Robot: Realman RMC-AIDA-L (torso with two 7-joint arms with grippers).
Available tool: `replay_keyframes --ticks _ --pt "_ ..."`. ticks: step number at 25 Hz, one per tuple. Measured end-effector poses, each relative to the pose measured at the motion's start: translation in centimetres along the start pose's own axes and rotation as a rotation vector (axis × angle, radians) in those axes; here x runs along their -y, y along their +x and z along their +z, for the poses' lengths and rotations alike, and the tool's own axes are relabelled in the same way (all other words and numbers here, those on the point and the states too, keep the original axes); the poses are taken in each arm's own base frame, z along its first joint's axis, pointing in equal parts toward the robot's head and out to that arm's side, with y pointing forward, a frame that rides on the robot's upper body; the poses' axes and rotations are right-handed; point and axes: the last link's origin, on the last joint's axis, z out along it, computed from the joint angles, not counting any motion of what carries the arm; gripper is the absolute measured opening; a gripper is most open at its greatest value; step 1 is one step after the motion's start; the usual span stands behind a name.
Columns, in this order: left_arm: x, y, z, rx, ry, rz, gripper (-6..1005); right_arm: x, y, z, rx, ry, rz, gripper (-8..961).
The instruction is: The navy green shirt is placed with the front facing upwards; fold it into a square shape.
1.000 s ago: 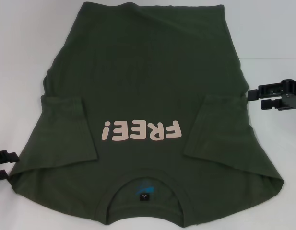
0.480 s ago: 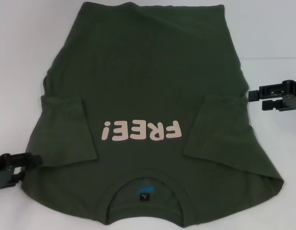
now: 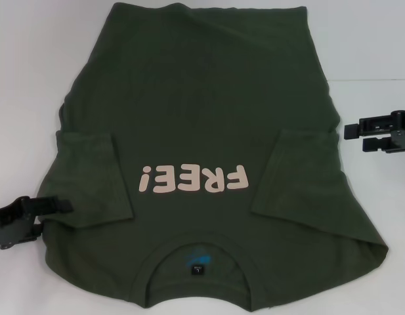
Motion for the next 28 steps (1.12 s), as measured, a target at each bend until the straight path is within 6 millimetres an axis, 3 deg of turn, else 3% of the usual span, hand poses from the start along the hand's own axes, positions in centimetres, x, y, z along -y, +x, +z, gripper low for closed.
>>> replay_keyframes --ticks 7,10,18,26,28 --pt "-0.2 -0.1 0.2 0.023 0.018 0.033 600 0.0 0.0 -0.2 0.004 -0.005 0.003 704" --pt "-0.2 -0.1 0.3 0.023 0.021 0.036 399 0.0 0.0 -0.3 0.002 -0.011 0.004 702" --pt "0.0 0.0 -0.2 0.012 0.020 0.037 212 -0.1 0.3 -0.8 -0.028 -0.020 -0.010 695" --pt "-0.3 0.4 -0.6 -0.007 -0.010 0.055 31 0.6 2.4 -2.8 -0.128 -0.036 -0.045 688" --pt "-0.5 0.6 -0.7 -0.014 -0.019 0.059 31 1.2 3.0 -3.6 -0.155 -0.007 -0.044 686"
